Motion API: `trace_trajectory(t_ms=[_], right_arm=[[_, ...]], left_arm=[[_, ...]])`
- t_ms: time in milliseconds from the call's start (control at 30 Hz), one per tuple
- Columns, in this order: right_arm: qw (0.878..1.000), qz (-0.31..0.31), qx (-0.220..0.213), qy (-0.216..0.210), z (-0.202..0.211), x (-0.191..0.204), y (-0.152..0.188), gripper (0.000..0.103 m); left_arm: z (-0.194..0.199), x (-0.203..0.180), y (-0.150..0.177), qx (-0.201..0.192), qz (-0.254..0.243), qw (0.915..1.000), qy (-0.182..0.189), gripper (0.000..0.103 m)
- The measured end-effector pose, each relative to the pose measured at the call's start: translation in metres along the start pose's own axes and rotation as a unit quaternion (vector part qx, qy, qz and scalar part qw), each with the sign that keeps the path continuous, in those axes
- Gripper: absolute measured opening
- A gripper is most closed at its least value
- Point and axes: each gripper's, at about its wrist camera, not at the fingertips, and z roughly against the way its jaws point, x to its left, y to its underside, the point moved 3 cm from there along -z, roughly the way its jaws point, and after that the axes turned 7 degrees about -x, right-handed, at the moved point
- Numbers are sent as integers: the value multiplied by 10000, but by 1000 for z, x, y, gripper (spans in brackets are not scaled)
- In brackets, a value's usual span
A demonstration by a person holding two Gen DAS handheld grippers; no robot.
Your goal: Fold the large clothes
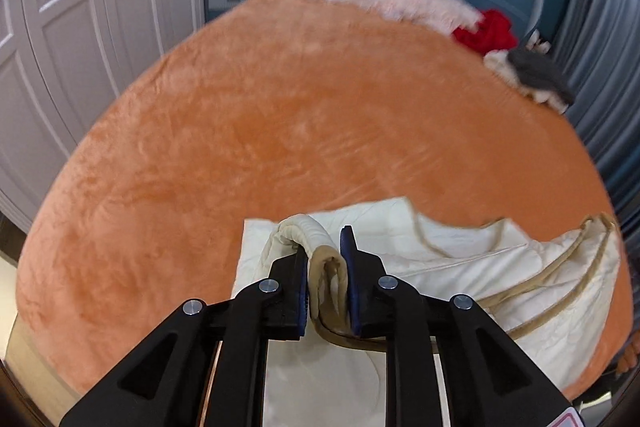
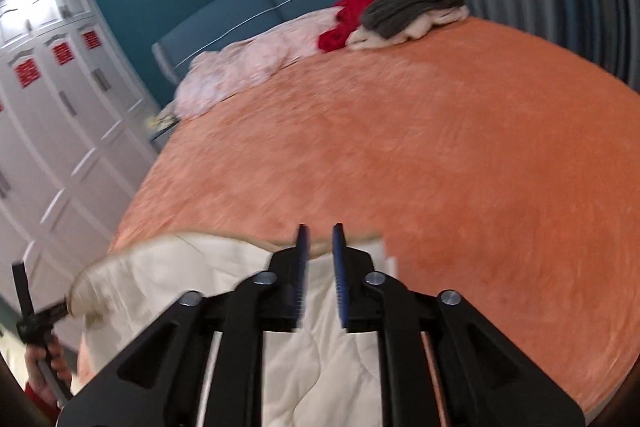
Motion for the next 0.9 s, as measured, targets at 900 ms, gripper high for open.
trace_trajectory(t_ms=[900], right_arm=[[9912,719,1110,-7,-48,-2,73,62]], left_arm=[[-3,36,-26,761,37,9871,1408,24]])
